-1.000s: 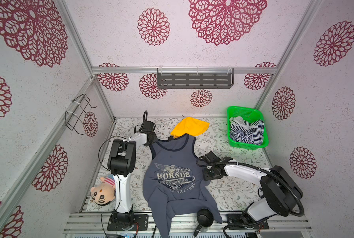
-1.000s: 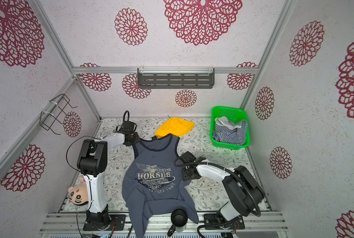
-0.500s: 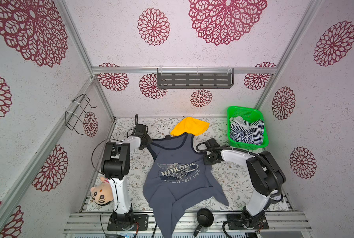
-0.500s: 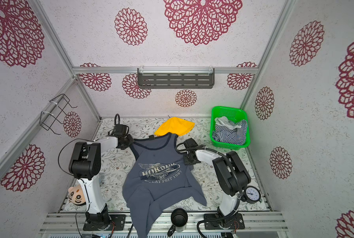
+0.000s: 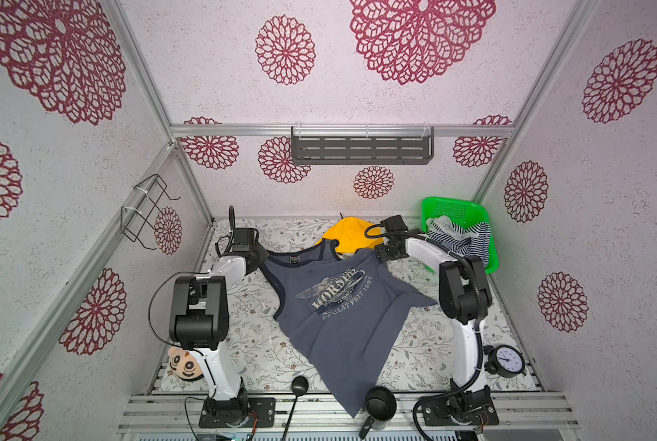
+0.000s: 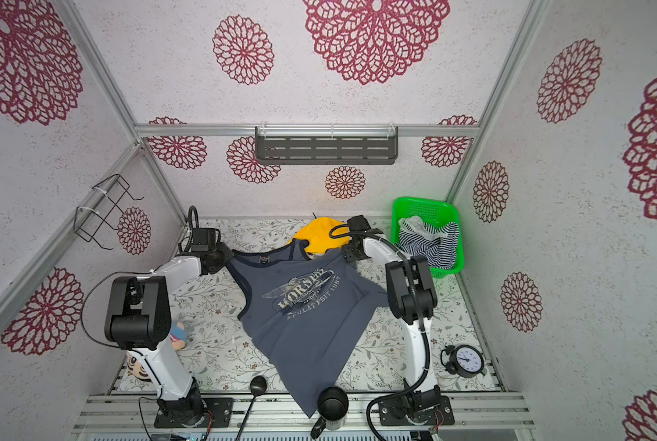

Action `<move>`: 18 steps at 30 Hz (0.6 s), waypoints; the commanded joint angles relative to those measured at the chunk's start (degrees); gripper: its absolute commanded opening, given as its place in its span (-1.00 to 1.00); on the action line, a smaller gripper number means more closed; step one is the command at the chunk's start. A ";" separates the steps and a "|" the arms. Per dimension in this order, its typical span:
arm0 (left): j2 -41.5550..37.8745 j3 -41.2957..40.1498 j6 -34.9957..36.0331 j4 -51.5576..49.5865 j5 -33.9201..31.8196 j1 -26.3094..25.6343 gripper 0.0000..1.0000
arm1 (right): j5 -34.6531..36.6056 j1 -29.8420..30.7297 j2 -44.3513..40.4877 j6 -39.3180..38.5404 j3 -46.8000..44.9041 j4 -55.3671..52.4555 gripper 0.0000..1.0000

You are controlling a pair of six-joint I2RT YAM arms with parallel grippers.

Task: Fold and stack tank tops
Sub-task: Rotate the tank top at the center of the table.

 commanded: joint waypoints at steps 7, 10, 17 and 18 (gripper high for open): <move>-3.42 -8.34 -7.01 8.58 -0.25 3.11 -1.00 | -7.10 5.16 -25.69 14.26 -33.26 -0.09 -0.10; -7.58 -13.84 -7.55 9.89 -0.37 4.72 -1.00 | -8.39 5.12 -25.19 16.14 -36.67 2.80 -0.20; -27.11 -27.73 -7.25 6.39 -5.12 11.63 -1.00 | -5.21 2.12 -19.48 15.15 -37.57 4.33 -0.26; -29.76 -28.73 -6.96 5.16 -5.86 12.22 -1.00 | -4.25 1.40 -18.43 14.43 -36.80 3.98 -0.27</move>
